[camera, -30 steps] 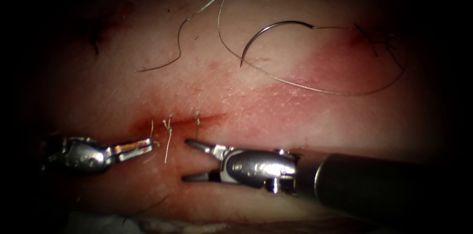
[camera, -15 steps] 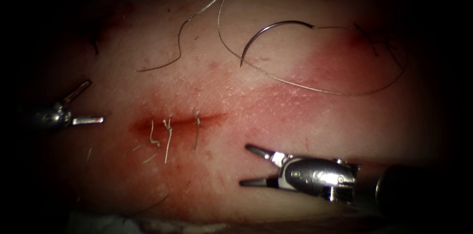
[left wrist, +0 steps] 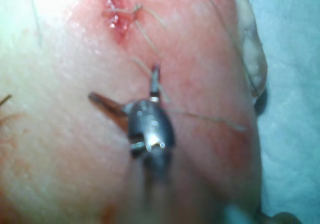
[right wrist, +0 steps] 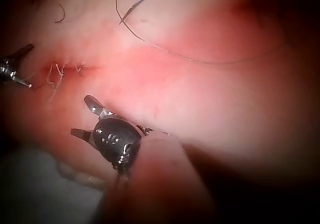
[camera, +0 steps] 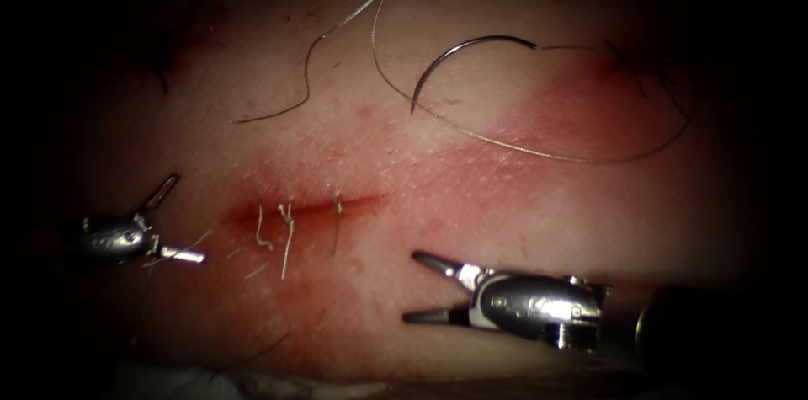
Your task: Wound Closure
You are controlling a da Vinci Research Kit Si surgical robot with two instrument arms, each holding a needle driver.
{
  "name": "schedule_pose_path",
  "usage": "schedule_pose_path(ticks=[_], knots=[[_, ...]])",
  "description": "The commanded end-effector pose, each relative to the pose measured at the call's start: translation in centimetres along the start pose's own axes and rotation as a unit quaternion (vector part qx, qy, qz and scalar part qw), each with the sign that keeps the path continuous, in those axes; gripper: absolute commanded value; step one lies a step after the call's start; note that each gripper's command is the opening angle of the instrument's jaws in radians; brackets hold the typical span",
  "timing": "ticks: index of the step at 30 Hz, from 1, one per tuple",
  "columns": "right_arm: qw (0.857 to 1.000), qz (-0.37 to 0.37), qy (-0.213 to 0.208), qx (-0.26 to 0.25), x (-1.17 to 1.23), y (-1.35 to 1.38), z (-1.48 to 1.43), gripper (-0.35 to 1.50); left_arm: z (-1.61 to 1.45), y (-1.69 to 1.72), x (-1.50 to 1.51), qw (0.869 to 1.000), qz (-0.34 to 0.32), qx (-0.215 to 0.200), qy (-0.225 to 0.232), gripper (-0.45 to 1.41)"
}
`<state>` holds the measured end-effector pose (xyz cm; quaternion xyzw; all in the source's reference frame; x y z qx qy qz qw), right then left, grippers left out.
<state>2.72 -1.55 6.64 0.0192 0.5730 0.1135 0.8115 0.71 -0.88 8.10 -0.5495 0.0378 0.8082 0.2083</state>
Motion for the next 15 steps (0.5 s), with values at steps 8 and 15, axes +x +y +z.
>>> schedule_pose_path(ticks=[8,15], knots=[[1.000,0.002,0.001,0.002,-0.02,-0.10,0.07,1.35,-0.25,0.01,-0.31,0.999,0.016,-0.007,-0.036,1.04],[1.000,0.001,0.002,0.003,-0.02,-0.11,0.06,1.33,-0.52,-0.45,-0.30,0.996,0.044,0.012,-0.074,1.08]])
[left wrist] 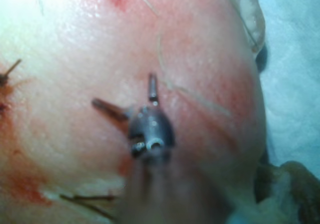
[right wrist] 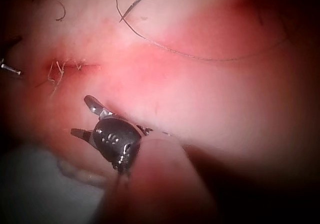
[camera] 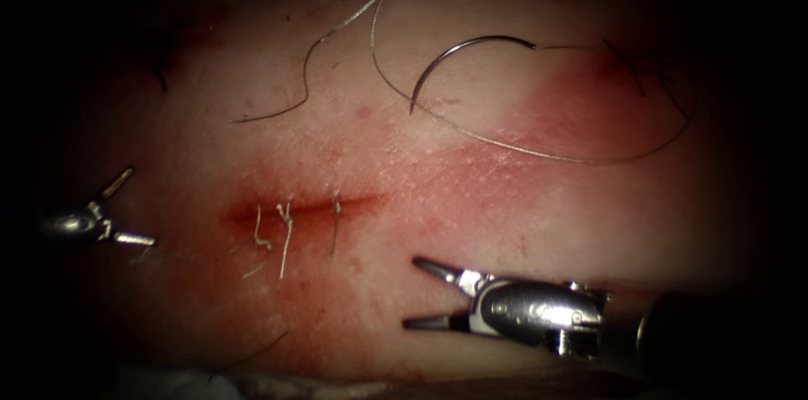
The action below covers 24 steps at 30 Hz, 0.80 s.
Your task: Wound Closure
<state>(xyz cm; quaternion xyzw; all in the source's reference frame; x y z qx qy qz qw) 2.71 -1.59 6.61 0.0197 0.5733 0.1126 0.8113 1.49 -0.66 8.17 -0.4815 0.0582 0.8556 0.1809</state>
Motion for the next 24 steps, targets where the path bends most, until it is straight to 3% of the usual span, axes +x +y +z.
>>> schedule_pose_path(ticks=[1,7,12,20,24], knots=[[1.000,0.001,0.001,0.002,-0.04,-0.07,0.09,1.33,0.03,-0.10,0.05,1.000,0.000,0.013,0.004,1.09],[1.000,0.001,0.003,0.002,-0.05,-0.09,0.07,1.33,0.04,-0.77,0.52,0.994,0.001,0.091,0.052,0.84],[1.000,0.002,0.003,0.002,-0.03,-0.07,0.04,1.33,0.03,-0.77,0.64,0.990,0.005,0.106,0.090,0.76],[1.000,0.006,0.002,0.004,0.01,0.00,0.01,1.31,0.21,0.23,0.99,0.989,0.017,0.034,0.145,0.81],[1.000,0.012,0.001,-0.001,0.09,0.09,0.02,1.31,0.51,0.77,1.29,0.987,0.035,0.016,0.156,0.81]])
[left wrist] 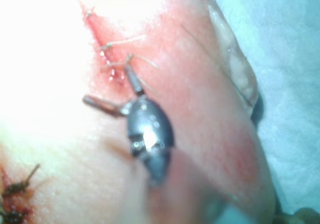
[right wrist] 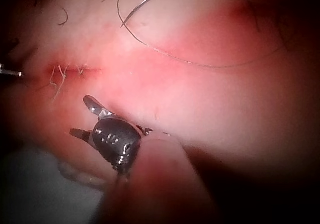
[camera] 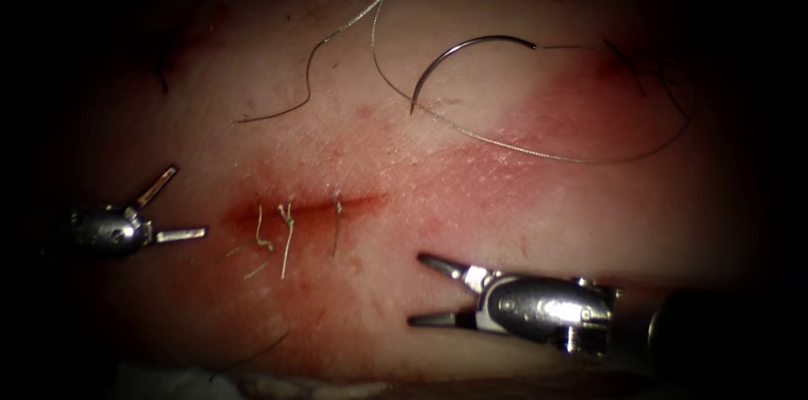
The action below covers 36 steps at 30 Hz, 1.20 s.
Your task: Wound Closure
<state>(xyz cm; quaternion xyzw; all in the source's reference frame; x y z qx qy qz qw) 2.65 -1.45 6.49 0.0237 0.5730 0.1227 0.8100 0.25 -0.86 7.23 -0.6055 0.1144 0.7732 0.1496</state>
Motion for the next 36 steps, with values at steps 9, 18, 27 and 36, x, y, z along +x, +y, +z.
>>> schedule_pose_path(ticks=[9,18,27,36], knots=[[1.000,0.003,0.000,0.000,-0.02,0.01,0.10,1.31,0.71,0.82,0.03,0.992,0.110,-0.060,0.025,0.71],[1.000,0.011,-0.002,0.003,0.01,0.03,0.00,1.26,0.80,1.04,0.25,0.996,0.031,-0.082,0.034,0.69],[0.995,0.027,-0.067,0.067,0.42,0.25,-0.20,1.26,0.70,0.34,1.44,0.982,-0.107,-0.158,-0.014,0.86],[0.994,0.040,-0.075,0.066,0.60,0.63,-0.73,1.26,0.66,-0.27,1.78,0.980,-0.131,-0.148,-0.024,0.86]])
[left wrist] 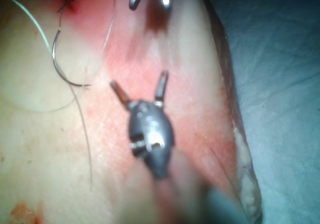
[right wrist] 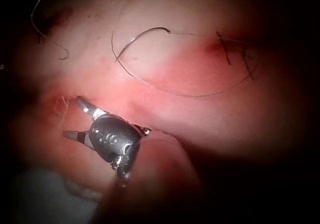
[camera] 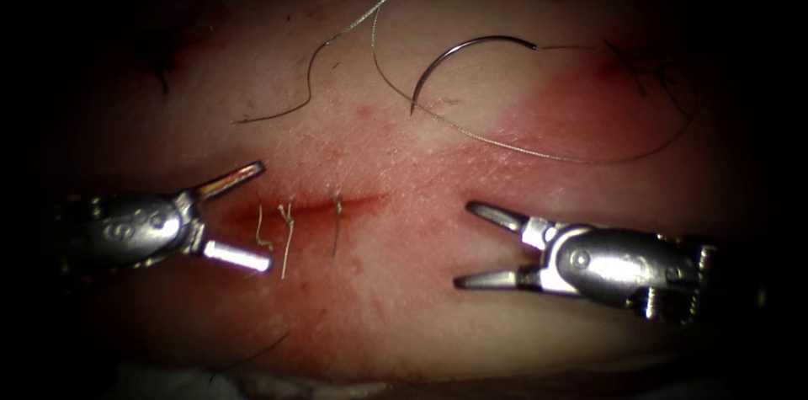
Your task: Wound Closure
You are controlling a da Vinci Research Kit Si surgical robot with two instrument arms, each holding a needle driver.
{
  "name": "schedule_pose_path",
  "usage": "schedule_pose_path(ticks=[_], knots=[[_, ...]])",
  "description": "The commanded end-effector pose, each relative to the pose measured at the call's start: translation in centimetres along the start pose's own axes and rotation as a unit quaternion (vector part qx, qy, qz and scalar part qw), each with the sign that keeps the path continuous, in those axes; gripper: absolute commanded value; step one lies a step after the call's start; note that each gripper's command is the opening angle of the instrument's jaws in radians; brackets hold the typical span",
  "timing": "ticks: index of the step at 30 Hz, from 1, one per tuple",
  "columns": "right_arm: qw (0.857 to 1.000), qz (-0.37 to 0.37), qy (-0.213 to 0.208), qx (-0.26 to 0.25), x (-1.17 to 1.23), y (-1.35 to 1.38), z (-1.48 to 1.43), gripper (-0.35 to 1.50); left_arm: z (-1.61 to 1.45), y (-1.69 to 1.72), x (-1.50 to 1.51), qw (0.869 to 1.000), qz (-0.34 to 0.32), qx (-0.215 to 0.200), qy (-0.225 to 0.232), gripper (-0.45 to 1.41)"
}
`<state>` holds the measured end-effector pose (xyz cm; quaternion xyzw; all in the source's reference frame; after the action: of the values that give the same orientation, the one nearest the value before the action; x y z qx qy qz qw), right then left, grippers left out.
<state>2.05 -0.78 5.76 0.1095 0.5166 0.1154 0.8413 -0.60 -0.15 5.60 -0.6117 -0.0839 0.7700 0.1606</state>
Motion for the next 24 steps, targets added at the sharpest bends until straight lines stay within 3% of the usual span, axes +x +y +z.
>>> schedule_pose_path(ticks=[1,7,12,24], knots=[[1.000,-0.003,-0.004,-0.002,-0.02,0.11,-0.13,1.26,0.11,0.03,-0.06,1.000,0.001,0.001,0.000,0.88],[1.000,-0.005,-0.006,-0.007,-0.06,0.22,-0.26,1.26,0.14,0.05,-0.08,1.000,0.003,0.003,-0.001,0.88],[0.999,-0.009,0.019,-0.033,-0.24,0.18,-0.39,1.26,0.14,0.04,-0.14,1.000,0.005,0.003,-0.001,0.88],[0.998,-0.009,0.025,-0.050,-0.10,0.24,-0.59,1.26,0.10,-0.01,-0.27,1.000,0.010,-0.001,0.000,0.86]])
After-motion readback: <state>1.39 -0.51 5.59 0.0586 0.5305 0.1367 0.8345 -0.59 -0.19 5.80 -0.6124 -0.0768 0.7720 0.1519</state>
